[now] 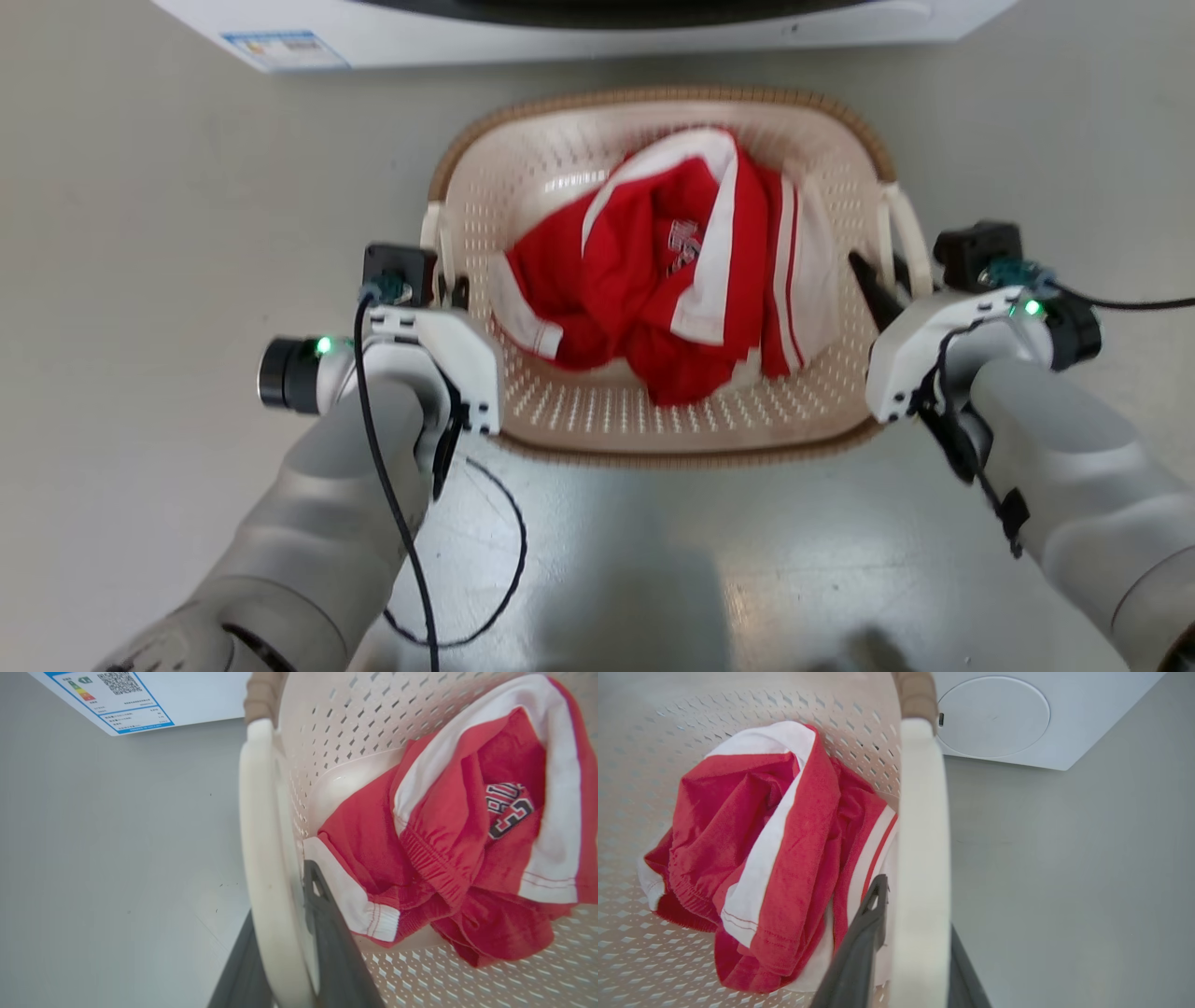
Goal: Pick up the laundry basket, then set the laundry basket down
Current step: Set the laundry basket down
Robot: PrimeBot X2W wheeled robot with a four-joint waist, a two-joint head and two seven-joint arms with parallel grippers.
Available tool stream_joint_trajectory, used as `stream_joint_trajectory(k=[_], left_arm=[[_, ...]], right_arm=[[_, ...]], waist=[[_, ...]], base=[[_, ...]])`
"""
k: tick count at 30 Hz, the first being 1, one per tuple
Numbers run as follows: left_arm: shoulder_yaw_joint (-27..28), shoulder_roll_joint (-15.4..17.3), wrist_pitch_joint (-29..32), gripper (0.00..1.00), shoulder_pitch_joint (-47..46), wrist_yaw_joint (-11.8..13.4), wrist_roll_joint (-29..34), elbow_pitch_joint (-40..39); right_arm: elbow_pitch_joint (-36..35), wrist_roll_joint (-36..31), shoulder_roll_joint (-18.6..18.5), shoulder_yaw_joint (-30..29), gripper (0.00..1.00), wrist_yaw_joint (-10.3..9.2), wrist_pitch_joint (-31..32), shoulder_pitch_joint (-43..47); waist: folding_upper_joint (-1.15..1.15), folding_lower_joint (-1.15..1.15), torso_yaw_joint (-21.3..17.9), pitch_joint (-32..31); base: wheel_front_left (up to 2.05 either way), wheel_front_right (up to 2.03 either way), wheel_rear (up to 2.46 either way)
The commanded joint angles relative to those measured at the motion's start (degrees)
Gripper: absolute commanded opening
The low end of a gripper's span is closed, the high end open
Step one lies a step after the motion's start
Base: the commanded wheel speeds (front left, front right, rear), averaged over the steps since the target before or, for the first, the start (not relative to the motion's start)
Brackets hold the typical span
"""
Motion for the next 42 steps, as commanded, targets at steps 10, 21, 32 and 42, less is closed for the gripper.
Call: stream_joint_trajectory(k=[10, 21, 32, 42], left_arm=[[5.2, 3.4, -0.7, 0.0, -4.2, 4.4, 6.2, -7.6], [9.5, 3.9, -0.7, 0.0, -3.7, 5.2, 11.3, -10.6], [12.6, 4.0, -0.7, 0.0, -4.2, 4.3, 15.1, -10.2], [14.0, 3.5, -0.7, 0.0, -4.6, 3.5, 17.0, -8.0]], right_arm=[[-6.1, -12.5, -1.9, -10.8, 0.0, 1.42, -1.3, 1.3], [-8.8, -20.8, -0.7, -20.5, 0.0, 1.42, -1.3, 3.9], [-9.9, -25.0, 1.2, -25.4, 0.0, 1.42, -1.3, 4.9], [-9.7, -26.3, 2.2, -27.1, 0.0, 1.42, -1.3, 5.2]], waist=[[0.0, 0.0, 0.6, 9.0], [0.0, 0.0, 0.9, 12.1], [0.0, 0.0, 0.5, 14.3], [0.0, 0.0, 0.1, 14.8]], base=[[0.0, 0.0, 0.0], [0.0, 0.0, 0.0], [0.0, 0.0, 0.0], [0.0, 0.0, 0.0]])
